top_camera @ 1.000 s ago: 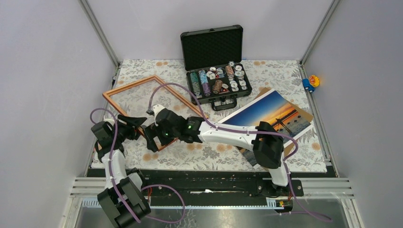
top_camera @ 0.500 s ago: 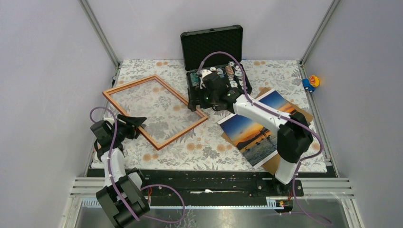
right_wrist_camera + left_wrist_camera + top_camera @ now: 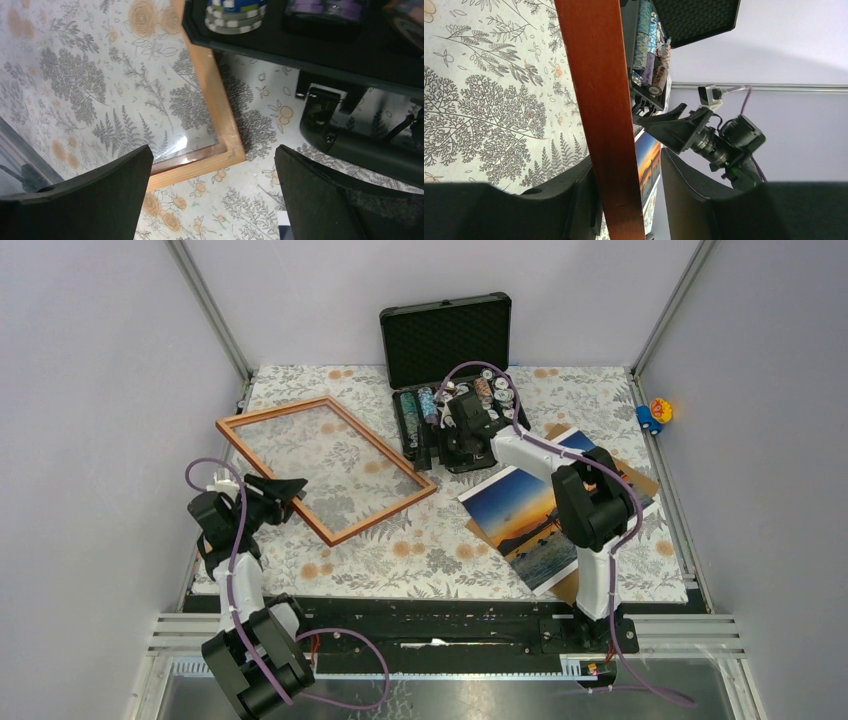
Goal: Put the photo into the frame
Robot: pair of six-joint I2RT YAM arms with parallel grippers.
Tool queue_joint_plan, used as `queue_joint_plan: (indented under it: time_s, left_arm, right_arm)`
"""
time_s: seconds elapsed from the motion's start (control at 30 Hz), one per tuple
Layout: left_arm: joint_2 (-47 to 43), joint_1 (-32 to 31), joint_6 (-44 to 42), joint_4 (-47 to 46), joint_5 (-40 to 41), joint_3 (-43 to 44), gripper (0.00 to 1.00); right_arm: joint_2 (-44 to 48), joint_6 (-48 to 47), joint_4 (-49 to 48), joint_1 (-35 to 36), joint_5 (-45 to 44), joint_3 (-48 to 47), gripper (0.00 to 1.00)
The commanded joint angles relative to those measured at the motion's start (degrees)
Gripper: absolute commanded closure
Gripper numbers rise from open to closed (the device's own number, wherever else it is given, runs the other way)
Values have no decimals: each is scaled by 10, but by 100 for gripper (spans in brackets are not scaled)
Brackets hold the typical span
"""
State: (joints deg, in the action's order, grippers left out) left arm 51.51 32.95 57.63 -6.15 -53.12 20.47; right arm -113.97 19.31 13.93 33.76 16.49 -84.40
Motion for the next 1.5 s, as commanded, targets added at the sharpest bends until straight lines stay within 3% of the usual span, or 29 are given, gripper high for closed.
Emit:
queue_joint_plan:
  time_s: [0.0, 0.43, 0.6, 0.73, 0.9, 1.47]
  left_arm:
    - [-2, 2, 6, -64, -21, 2, 52]
    - [-2, 3, -1, -62, -18, 9, 54]
    - [0, 2, -2, -65, -18, 7, 54]
    - [-1, 2, -2, -66, -16, 5, 55]
    - [-2, 2, -3, -63, -16, 7, 55]
    - [-6, 2, -7, -55, -13, 7, 55]
  right_arm:
    - [-31, 1, -20, -17, 51, -39, 0]
    - [-114, 76, -25, -37, 85, -101, 2]
    - [-124, 94, -51, -36, 122, -88, 10]
    - [-124, 98, -64, -35, 144, -80, 22]
    - [-123, 90, -67, -30, 156, -78, 28]
    - [-103, 28, -2, 0, 84, -73, 24]
